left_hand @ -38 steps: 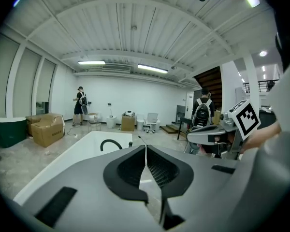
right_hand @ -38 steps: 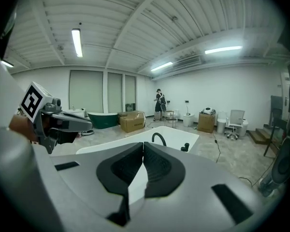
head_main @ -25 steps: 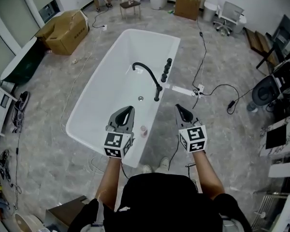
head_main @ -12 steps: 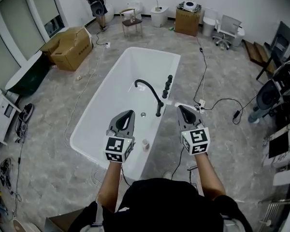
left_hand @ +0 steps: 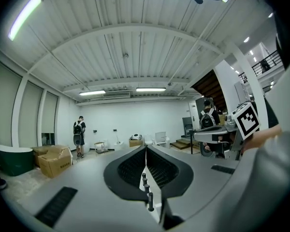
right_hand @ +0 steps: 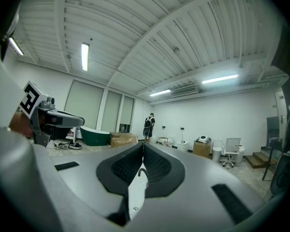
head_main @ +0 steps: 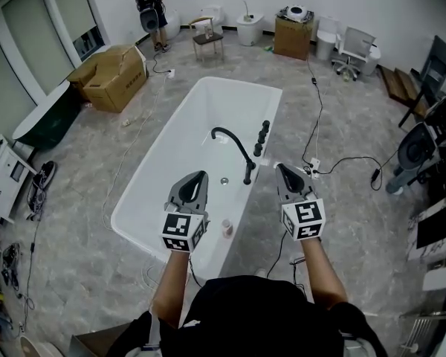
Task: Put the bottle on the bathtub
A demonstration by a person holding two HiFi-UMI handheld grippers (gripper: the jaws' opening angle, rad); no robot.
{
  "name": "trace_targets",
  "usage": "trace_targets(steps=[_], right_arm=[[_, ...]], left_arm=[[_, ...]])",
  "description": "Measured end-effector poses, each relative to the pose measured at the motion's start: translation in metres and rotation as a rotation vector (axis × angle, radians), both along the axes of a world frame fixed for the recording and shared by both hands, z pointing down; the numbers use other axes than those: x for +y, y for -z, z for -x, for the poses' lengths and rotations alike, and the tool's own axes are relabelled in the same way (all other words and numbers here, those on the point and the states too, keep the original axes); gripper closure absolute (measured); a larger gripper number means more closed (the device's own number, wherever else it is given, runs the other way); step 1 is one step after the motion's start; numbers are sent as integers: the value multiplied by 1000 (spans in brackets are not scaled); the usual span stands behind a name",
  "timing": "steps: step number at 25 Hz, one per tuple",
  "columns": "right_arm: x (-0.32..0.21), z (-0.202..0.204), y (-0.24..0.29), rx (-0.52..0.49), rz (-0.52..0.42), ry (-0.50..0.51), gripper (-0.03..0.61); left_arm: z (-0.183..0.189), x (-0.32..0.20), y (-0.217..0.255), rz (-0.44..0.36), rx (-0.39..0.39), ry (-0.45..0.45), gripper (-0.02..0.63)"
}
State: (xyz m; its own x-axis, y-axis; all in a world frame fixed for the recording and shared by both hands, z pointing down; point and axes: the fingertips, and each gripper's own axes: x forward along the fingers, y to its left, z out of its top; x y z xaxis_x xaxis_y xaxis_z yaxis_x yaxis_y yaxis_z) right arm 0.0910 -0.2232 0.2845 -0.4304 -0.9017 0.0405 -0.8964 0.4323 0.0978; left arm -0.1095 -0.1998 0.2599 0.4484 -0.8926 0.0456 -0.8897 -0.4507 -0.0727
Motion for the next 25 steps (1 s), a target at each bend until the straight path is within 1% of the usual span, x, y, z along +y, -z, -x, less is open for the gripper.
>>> trace_targets(steps=[6, 12, 16, 20, 23, 25], right_arm=[[0, -6, -6, -4, 2, -10, 555], [0, -8, -11, 1, 12, -14, 555], [-2, -8, -10, 0, 19, -16, 555], [0, -11, -15, 1, 23, -16, 555], [0, -11, -16, 2, 24, -13, 555], [0, -12, -16, 0, 25, -14, 555]], left_arm=[[0, -2, -7, 5, 10, 15, 594], [-5, -3, -13, 12, 10, 11, 594], [-6, -5, -12, 25, 27, 9, 594], [-7, -5, -19, 32, 27, 15, 594], [-7, -5, -19, 38, 49, 15, 594], [-8, -5, -18, 35, 45, 15, 594]])
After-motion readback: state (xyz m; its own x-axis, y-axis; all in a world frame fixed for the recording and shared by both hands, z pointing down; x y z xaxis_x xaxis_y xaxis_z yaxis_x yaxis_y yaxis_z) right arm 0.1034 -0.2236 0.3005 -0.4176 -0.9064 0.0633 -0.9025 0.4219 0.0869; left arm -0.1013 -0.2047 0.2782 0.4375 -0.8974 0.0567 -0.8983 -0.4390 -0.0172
